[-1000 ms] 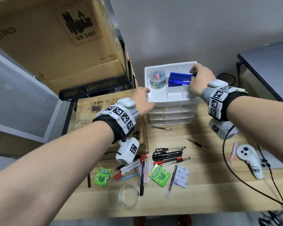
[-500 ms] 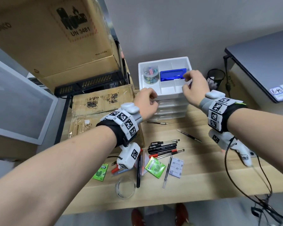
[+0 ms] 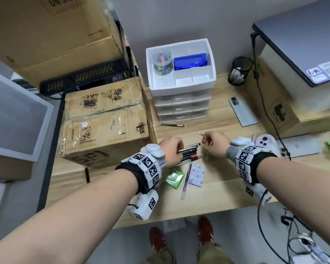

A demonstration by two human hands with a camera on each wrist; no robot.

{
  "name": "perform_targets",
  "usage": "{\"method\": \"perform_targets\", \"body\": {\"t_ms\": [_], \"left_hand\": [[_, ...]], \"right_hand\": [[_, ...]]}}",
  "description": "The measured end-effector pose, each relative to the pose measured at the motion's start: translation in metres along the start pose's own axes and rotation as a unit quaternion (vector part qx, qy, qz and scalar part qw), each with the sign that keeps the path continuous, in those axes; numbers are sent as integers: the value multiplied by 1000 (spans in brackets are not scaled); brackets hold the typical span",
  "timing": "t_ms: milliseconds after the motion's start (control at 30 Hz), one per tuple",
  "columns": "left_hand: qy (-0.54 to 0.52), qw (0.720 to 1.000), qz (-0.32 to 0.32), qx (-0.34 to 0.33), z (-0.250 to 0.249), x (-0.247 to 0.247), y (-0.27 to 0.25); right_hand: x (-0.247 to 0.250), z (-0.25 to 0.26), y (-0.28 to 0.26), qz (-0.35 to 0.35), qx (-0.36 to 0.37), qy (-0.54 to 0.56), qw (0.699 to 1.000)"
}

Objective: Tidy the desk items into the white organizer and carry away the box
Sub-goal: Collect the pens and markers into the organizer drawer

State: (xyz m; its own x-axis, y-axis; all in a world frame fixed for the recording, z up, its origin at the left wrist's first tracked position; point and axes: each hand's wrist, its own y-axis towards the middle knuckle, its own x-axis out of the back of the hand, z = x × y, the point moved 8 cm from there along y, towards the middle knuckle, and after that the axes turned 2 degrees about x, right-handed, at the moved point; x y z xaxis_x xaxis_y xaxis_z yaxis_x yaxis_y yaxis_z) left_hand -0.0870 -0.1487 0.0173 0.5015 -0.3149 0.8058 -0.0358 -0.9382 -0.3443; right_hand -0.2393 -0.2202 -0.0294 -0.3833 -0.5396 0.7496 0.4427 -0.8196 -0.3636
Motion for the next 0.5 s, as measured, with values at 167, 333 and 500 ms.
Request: {"method": "perform_targets", "body": {"t_ms": [167, 333, 500], "left_hand": [[76, 996, 25, 46, 34, -51, -5], [136, 989, -40, 51, 51, -72, 4], [172, 982, -65, 36, 52, -87, 27]], "right_hand": [[-47, -23, -8, 6, -9, -11, 1000], [-68, -25, -9, -72, 67, -23, 995], [-82, -19, 8, -66, 138, -26, 988]]}}
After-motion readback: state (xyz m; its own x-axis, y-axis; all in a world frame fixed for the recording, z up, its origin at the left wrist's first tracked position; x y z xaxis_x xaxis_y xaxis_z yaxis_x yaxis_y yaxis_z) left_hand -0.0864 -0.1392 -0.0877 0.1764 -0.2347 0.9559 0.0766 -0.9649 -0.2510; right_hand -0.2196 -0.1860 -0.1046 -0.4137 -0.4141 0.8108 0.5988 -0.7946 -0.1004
